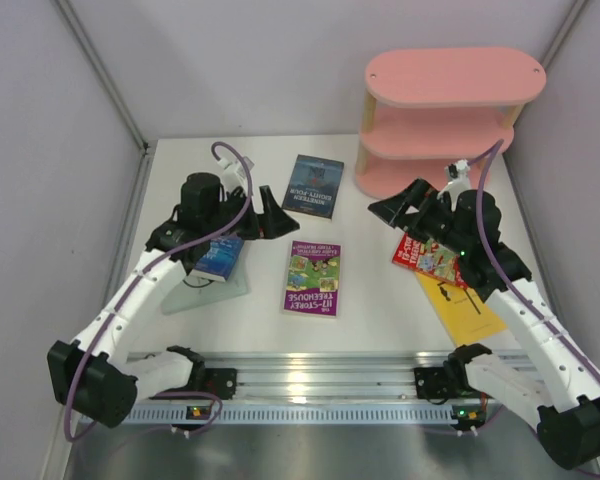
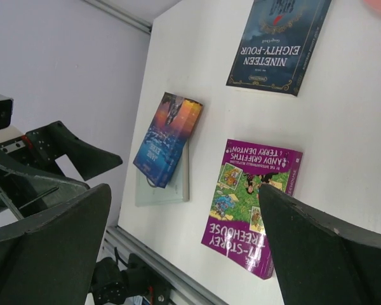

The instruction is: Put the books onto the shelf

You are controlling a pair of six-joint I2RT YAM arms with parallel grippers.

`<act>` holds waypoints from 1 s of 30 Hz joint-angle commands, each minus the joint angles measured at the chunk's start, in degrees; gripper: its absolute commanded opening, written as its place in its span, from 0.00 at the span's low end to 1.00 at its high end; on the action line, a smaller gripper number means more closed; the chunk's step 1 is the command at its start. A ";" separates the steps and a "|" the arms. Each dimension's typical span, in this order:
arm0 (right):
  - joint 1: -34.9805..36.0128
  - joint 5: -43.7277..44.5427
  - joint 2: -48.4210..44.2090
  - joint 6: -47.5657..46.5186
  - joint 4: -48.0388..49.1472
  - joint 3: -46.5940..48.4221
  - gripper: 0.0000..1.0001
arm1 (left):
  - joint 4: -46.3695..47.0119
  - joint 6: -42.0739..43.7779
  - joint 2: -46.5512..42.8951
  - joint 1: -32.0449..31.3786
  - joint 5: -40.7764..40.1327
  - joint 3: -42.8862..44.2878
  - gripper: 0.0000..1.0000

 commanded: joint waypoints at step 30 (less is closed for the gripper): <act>0.27 36.01 -2.39 26.78 -1.51 -17.40 0.96 | -9.45 6.51 -6.40 0.01 -7.98 -0.24 0.96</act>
